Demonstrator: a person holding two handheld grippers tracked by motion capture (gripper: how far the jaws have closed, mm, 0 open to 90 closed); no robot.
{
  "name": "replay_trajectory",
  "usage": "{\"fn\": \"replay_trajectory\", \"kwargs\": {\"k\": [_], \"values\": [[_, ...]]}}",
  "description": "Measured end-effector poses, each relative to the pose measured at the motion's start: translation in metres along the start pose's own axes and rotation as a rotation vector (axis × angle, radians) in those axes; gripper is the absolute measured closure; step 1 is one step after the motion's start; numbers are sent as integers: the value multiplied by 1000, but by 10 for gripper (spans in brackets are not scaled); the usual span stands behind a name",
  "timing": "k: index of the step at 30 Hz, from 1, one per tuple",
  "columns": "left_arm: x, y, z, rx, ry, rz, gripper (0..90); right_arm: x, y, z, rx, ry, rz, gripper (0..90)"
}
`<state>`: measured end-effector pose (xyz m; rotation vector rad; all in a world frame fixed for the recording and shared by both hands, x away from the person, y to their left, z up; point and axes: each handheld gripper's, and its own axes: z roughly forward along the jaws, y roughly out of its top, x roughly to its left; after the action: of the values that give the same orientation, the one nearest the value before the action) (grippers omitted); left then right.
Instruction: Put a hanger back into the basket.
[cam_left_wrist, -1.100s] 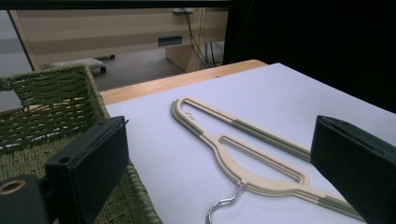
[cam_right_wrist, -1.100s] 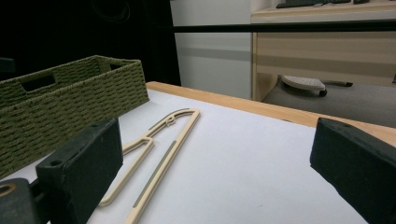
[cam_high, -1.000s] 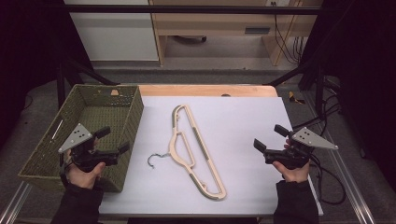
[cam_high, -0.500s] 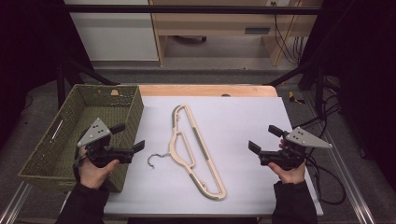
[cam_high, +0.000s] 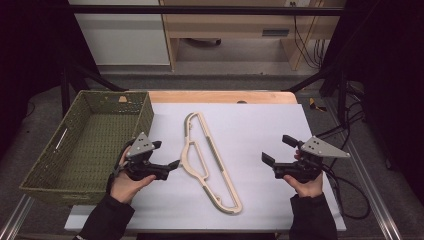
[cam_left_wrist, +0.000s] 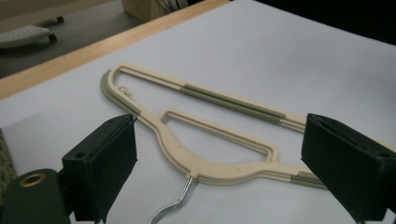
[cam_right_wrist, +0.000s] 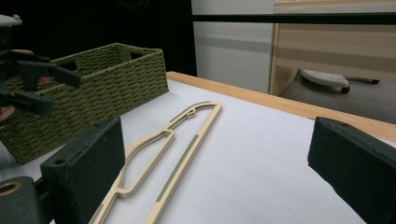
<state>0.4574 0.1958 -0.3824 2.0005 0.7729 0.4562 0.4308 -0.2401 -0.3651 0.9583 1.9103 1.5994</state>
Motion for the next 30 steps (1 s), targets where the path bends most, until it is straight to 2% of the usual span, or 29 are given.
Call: {"fn": "replay_trajectory", "kwargs": {"k": [4,6,10,16,20,26,30], "values": [[0,-7,18,57,-5,-26,117,1,0,1,10,-1,4,43],[1,-12,25,69,-9,-37,119,1,-1,2,10,1,1,43],[3,-21,40,125,14,-28,134,1,-2,3,17,5,-3,43],[7,-34,58,190,12,-14,192,1,-2,3,17,7,-2,43],[8,-38,67,237,14,21,264,2,-2,4,23,8,4,43],[12,-45,75,282,24,24,471,3,-4,7,39,7,-2,43],[14,-48,79,298,35,22,541,3,-4,8,40,12,-4,43]]}}
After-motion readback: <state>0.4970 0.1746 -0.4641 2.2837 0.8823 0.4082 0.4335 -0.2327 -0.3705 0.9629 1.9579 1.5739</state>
